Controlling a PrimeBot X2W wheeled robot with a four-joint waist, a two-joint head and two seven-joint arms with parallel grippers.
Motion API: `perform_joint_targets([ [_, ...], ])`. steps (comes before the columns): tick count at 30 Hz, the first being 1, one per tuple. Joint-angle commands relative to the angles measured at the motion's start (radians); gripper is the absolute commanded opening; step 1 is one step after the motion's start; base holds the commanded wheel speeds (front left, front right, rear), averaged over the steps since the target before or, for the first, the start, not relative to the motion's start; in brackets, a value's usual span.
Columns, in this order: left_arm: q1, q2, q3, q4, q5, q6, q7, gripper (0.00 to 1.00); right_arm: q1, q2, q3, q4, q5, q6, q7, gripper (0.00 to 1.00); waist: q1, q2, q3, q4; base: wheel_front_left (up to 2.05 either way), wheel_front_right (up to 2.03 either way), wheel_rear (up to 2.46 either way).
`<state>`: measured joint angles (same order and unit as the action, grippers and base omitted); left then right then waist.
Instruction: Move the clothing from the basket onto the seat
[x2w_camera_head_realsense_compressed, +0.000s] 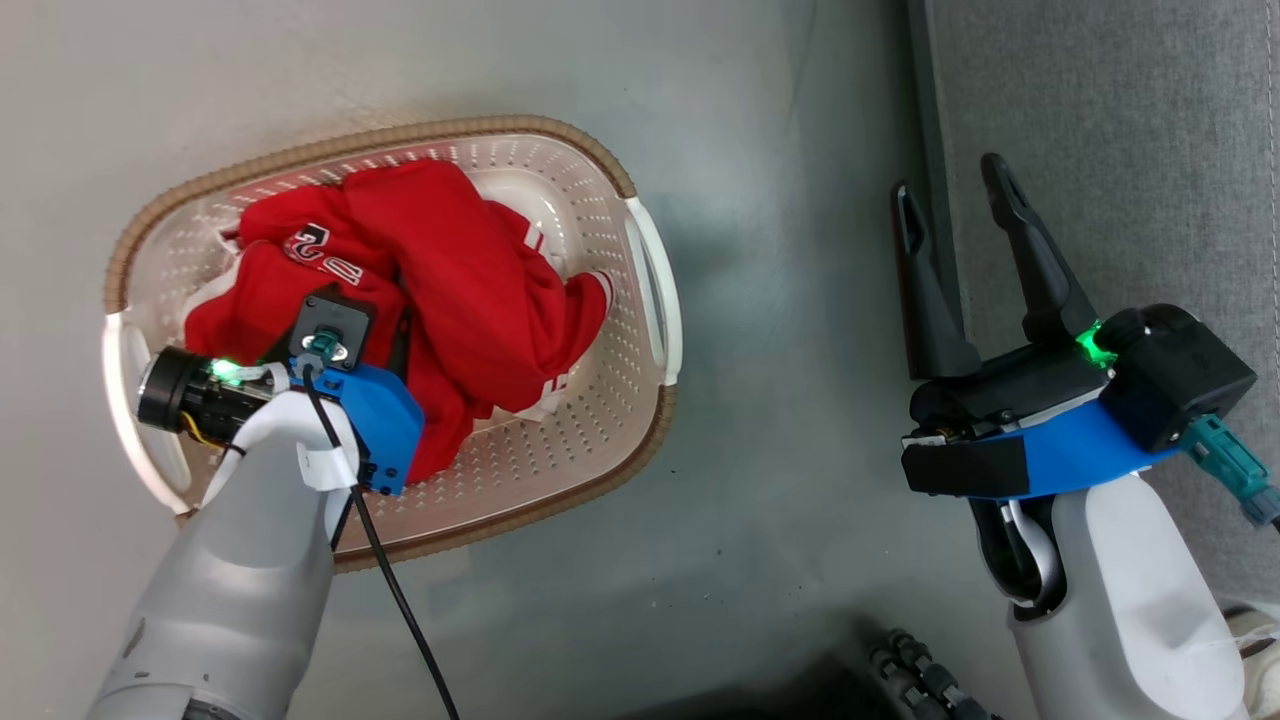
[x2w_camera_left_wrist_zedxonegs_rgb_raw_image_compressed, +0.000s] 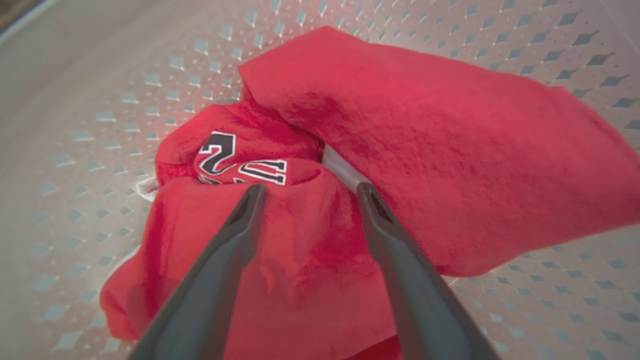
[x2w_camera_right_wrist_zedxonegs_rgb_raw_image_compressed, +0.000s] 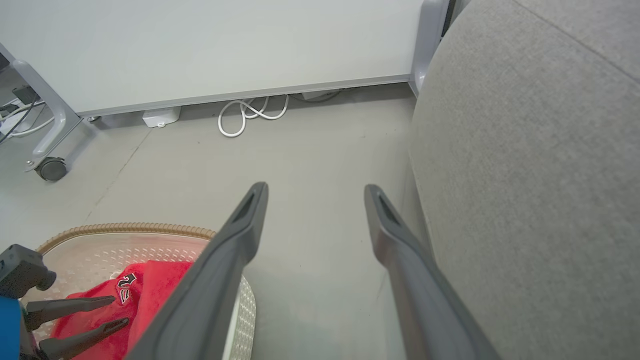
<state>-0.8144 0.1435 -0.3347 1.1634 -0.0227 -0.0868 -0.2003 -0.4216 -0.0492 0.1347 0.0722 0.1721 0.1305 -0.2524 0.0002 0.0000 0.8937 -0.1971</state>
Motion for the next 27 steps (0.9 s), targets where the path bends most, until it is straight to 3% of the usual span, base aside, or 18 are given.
perform_joint_targets([
  [1,-0.024,0.009,-0.004,0.010,0.010,0.008,0.004,1.00,-0.013,-0.002,0.005,0.002,0.011,0.000,-0.007,1.00,-0.0002,0.0000,0.013,-0.013,0.00,0.00,0.00],
  [18,-0.063,0.023,-0.041,0.107,0.015,0.089,0.127,0.97,-0.025,-0.002,0.028,-0.002,0.035,0.000,-0.015,1.00,-0.0002,0.0000,0.041,-0.049,0.00,0.00,0.00],
  [19,-0.064,0.022,-0.044,0.108,0.014,0.087,0.133,0.47,-0.025,-0.002,0.029,-0.003,0.037,0.000,-0.015,1.00,-0.0002,0.0000,0.041,-0.049,0.00,0.00,0.00],
  [20,-0.065,0.022,-0.045,0.109,0.012,0.086,0.136,0.20,-0.025,-0.002,0.030,-0.004,0.039,0.000,-0.015,1.00,-0.0002,0.0000,0.041,-0.050,0.00,0.00,0.00],
  [21,-0.066,0.021,-0.047,0.110,0.010,0.084,0.141,0.00,-0.025,-0.002,0.030,-0.004,0.040,0.000,-0.015,1.00,-0.0002,0.0000,0.041,-0.051,0.00,0.00,0.00],
  [27,-0.065,0.025,-0.045,0.115,-0.010,0.069,0.161,0.00,-0.021,-0.002,0.030,-0.007,0.042,0.000,-0.014,1.00,-0.0002,0.0000,0.040,-0.056,0.00,0.00,0.00],
])
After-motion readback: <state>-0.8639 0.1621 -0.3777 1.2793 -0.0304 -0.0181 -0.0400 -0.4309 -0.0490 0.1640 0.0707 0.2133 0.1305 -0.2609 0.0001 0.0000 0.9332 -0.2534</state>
